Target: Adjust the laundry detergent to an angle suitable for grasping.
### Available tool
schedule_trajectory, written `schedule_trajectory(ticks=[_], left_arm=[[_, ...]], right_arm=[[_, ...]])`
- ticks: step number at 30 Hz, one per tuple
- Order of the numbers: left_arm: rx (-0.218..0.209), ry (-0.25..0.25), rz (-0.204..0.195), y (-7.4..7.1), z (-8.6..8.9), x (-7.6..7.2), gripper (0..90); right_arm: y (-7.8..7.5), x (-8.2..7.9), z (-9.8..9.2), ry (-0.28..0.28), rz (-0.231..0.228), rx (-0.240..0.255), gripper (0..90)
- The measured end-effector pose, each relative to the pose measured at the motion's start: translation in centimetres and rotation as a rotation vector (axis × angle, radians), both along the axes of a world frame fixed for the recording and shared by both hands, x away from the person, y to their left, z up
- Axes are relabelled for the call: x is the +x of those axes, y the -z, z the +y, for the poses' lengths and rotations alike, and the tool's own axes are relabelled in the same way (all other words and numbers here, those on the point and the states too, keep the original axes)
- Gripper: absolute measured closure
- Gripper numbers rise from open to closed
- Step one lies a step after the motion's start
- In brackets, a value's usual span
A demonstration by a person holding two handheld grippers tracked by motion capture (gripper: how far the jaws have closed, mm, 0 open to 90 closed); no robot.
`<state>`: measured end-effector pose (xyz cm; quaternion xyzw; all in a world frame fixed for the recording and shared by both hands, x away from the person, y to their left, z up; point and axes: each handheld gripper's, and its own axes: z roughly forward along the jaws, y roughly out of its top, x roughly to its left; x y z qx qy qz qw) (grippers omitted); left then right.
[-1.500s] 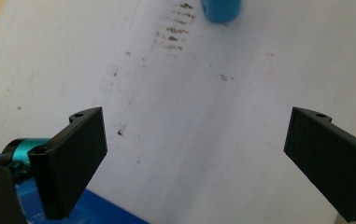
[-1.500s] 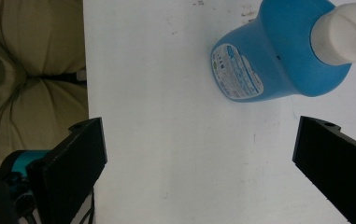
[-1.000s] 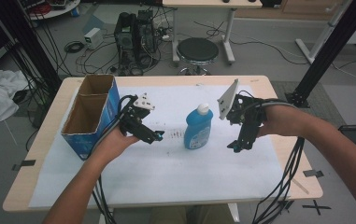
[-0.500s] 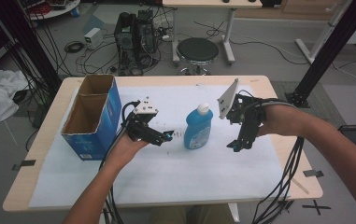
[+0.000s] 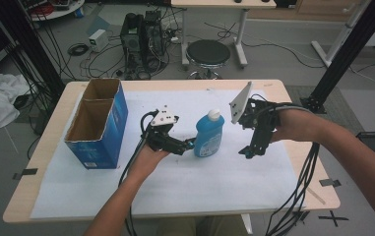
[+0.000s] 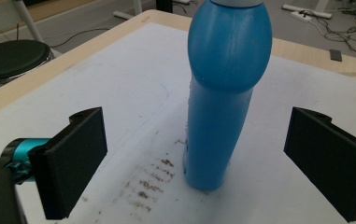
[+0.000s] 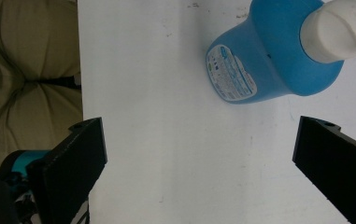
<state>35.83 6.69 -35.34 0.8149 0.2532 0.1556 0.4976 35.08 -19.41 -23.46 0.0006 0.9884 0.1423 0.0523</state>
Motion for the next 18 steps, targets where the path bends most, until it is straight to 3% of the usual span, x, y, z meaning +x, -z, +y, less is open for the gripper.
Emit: schedule_trajectory(ticks=[1, 2, 5, 6, 10, 14, 18], left_arm=[[0.012, 0.006, -0.001, 0.1, -0.2, 0.1, 5.9], [-0.009, 0.001, -0.004, 0.3, -0.5, 0.1, 5.9], [0.000, 0.013, -0.004, 0.5, -0.9, 0.4, 5.9], [-0.022, 0.004, -0.006, 0.6, -1.1, 0.4, 5.9], [-0.014, 0.024, -0.010, 0.8, -1.4, 0.8, 5.9], [-0.039, 0.043, -0.013, 1.4, -2.0, 1.4, 5.9], [-0.038, 0.055, -0.010, 1.8, -2.5, 1.7, 5.9]], right_arm=[[0.0, 0.0, 0.0, 0.003, 0.001, 0.001, 1.9], [0.0, 0.1, -0.1, -0.003, -0.002, 0.002, 1.9], [0.2, 0.2, -0.2, -0.009, -0.005, 0.021, 1.9], [0.2, 0.2, -0.2, -0.010, -0.005, 0.022, 1.9], [0.2, 0.1, -0.2, -0.005, 0.000, 0.024, 1.9], [0.2, 0.2, -0.2, -0.001, 0.000, 0.023, 1.9], [0.2, 0.3, -0.3, -0.008, 0.006, 0.022, 1.9]])
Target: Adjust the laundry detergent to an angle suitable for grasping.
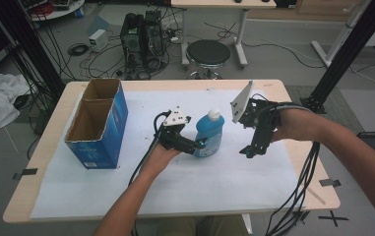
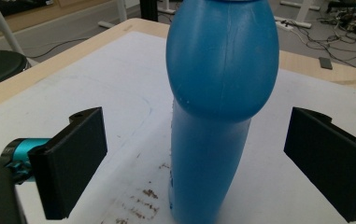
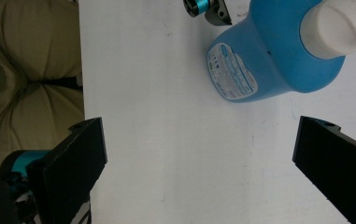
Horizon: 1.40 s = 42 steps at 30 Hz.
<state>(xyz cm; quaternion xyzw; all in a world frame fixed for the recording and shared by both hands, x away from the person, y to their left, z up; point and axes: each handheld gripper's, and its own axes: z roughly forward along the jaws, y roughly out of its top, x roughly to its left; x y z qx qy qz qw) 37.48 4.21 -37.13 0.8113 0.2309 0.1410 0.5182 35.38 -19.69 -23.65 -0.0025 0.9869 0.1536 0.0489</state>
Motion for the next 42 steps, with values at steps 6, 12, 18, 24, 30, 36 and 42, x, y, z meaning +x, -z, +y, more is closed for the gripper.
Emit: schedule_trajectory(ticks=[6, 12, 18, 24, 30, 36, 42], left_arm=[[-0.051, 0.008, 0.017, 0.9, -1.3, 0.5, 5.9], [-0.019, 0.038, 0.022, 1.7, -2.3, 1.0, 5.9], [-0.078, 0.018, 0.036, 2.2, -3.4, 1.2, 5.9], [-0.077, -0.002, 0.040, 2.5, -3.7, 1.5, 5.9], [-0.080, -0.013, 0.039, 2.8, -4.1, 1.7, 5.9], [-0.089, -0.008, 0.035, 2.7, -4.0, 1.6, 12.5], [-0.086, -0.010, 0.040, 2.8, -4.0, 1.7, 12.5]], right_arm=[[0.1, 0.0, 0.2, 0.017, 0.009, 0.004, 1.9], [0.1, 0.3, 0.3, 0.014, 0.014, 0.002, 1.9], [0.1, 0.4, 0.2, 0.016, 0.017, 0.001, 1.9], [0.0, 0.5, 0.0, 0.021, 0.014, 0.011, 1.9], [0.0, 0.6, -0.1, 0.022, 0.011, 0.015, 1.9], [-0.1, 0.5, -0.3, 0.023, 0.011, 0.019, 1.9], [-0.1, 0.5, -0.1, 0.024, 0.012, 0.015, 1.9]])
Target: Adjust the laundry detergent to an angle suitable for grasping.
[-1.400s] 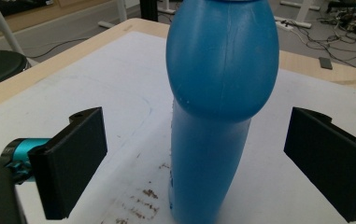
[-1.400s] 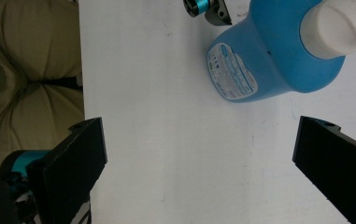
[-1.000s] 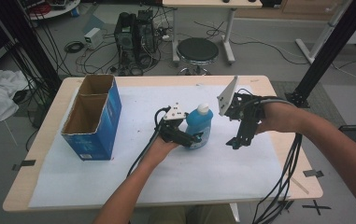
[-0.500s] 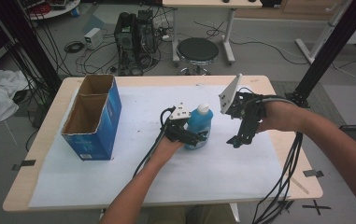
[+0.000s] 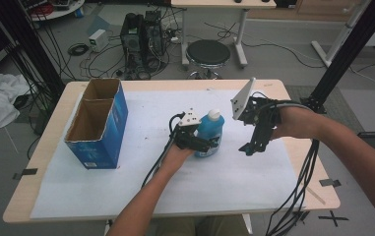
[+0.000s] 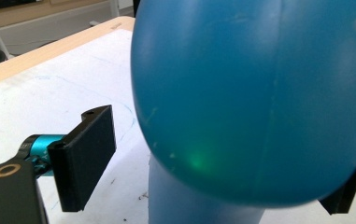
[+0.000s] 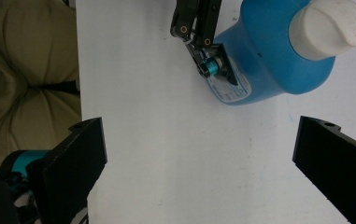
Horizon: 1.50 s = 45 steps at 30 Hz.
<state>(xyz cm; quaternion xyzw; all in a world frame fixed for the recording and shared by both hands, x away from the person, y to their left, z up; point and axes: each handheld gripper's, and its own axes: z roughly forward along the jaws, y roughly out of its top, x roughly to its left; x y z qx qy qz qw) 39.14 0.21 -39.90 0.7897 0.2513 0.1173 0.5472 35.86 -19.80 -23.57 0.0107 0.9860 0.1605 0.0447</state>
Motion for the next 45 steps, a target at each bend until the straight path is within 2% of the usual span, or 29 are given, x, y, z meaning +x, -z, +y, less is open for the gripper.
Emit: schedule_trajectory(ticks=[2, 4, 15, 16, 17, 30, 35, 39, 45], left_arm=[[0.001, -0.001, -0.001, 0.02, -0.07, -0.02, 13.5], [0.012, 0.005, -0.001, 0.04, -0.09, -0.03, 15.6], [0.008, -0.015, -0.002, 0.01, -0.11, -0.08, 18.2], [0.022, -0.005, -0.006, 0.02, -0.06, -0.06, 18.7], [0.010, -0.011, -0.009, 0.06, -0.16, -0.11, 20.4], [0.009, -0.027, -0.019, 0.14, -0.19, -0.15, 28.3], [0.008, -0.024, -0.032, 0.13, -0.25, -0.29, 31.4], [0.011, -0.008, -0.044, 0.08, -0.19, -0.43, 40.4], [0.024, -0.012, -0.066, 0.01, -0.35, -0.65, 42.5]], right_arm=[[0.07, 0.10, 0.04, -0.013, -0.004, 0.005, 1.9], [0.05, 0.03, 0.04, -0.005, -0.001, 0.001, 1.9], [0.02, -0.01, -0.07, -0.002, -0.003, 0.007, 1.9], [0.04, -0.03, -0.05, 0.000, -0.003, 0.008, 1.9], [0.02, -0.04, -0.04, 0.000, -0.003, 0.006, 1.9], [0.05, 0.00, -0.04, -0.001, -0.002, 0.007, 1.9], [0.06, -0.01, -0.01, 0.000, 0.000, 0.005, 1.9], [0.10, 0.02, -0.02, -0.005, -0.002, 0.006, 1.9], [0.21, -0.02, -0.04, -0.003, 0.001, 0.008, 1.9]])
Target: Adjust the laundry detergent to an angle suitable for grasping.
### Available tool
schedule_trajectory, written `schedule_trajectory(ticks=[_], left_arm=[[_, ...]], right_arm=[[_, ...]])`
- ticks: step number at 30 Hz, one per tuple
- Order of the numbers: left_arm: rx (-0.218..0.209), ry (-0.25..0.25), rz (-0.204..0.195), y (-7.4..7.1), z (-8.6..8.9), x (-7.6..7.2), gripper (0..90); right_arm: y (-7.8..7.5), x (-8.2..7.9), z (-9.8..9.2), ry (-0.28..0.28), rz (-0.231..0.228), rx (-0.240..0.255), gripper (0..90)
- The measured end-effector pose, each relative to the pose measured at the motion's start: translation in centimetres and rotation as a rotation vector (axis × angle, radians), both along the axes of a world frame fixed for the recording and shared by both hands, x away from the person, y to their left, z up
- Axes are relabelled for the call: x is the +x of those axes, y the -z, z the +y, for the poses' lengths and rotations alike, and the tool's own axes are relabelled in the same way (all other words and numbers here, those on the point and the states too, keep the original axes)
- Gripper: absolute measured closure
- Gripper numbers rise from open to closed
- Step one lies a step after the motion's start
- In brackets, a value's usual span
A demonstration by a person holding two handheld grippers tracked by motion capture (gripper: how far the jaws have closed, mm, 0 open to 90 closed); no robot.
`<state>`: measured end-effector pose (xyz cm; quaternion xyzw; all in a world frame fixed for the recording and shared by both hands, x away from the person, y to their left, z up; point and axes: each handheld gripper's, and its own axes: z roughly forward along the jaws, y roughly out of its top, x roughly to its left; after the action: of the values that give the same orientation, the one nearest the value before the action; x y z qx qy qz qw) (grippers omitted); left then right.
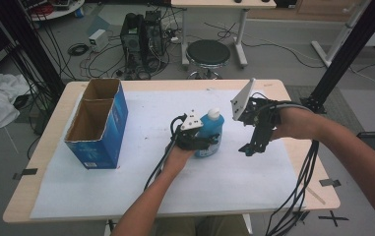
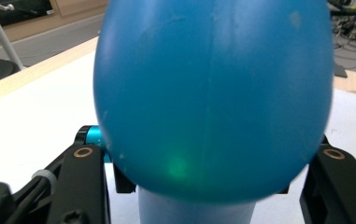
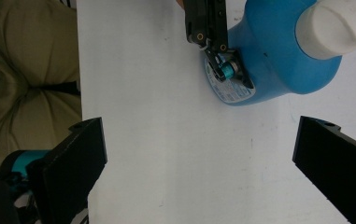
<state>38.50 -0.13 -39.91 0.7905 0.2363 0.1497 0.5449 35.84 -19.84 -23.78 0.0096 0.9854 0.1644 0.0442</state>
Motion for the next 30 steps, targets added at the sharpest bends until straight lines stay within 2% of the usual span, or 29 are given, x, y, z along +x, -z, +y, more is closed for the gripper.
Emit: schedule_trajectory(ticks=[8, 15, 16, 18, 19, 20, 21, 22, 23, 24, 25, 27, 30], left_arm=[[0.005, -0.010, 0.000, -0.2, 0.1, -0.1, 43.5], [0.002, 0.040, -0.009, -1.7, 1.5, 0.0, 43.6], [-0.009, 0.058, -0.005, -2.0, 1.7, 0.1, 43.6], [0.032, 0.124, -0.018, -2.8, 2.4, 0.4, 43.6], [0.032, 0.124, -0.018, -2.8, 2.4, 0.4, 43.6], [0.020, 0.144, -0.001, -3.1, 2.5, 0.3, 43.6], [0.027, 0.191, 0.003, -3.5, 2.7, 0.4, 43.6], [0.028, 0.214, -0.003, -3.6, 2.9, 0.5, 43.6], [0.041, 0.237, -0.004, -3.8, 3.0, 0.5, 43.6], [0.041, 0.237, -0.004, -3.8, 3.0, 0.5, 43.7], [0.061, 0.270, -0.012, -4.0, 3.1, 0.5, 43.6], [0.056, 0.284, -0.011, -4.0, 3.1, 0.4, 43.6], [0.077, 0.377, -0.018, -4.0, 3.1, 0.5, 43.6]], right_arm=[[-0.1, 0.0, -0.2, 0.002, -0.004, 0.007, 1.9], [-0.2, 0.0, -0.6, 0.016, -0.005, 0.009, 1.9], [-0.2, 0.0, -0.6, 0.016, -0.005, 0.009, 1.9], [-0.1, 0.0, -0.7, 0.018, -0.005, 0.008, 1.9], [-0.1, 0.0, -0.7, 0.018, -0.005, 0.008, 1.9], [0.0, -0.1, -0.8, 0.022, -0.003, 0.009, 1.9], [0.0, -0.2, -0.8, 0.024, -0.001, 0.008, 1.9], [-0.1, -0.2, -0.9, 0.027, -0.003, 0.005, 1.9], [-0.1, -0.2, -1.0, 0.023, -0.004, 0.005, 1.9], [-0.2, -0.2, -1.0, 0.022, -0.005, -0.002, 1.9], [-0.2, -0.2, -1.1, 0.020, -0.004, 0.010, 1.9], [-0.2, -0.3, -1.2, 0.029, -0.006, 0.014, 1.9], [-0.2, -0.4, -1.2, 0.028, -0.004, 0.008, 1.9]])
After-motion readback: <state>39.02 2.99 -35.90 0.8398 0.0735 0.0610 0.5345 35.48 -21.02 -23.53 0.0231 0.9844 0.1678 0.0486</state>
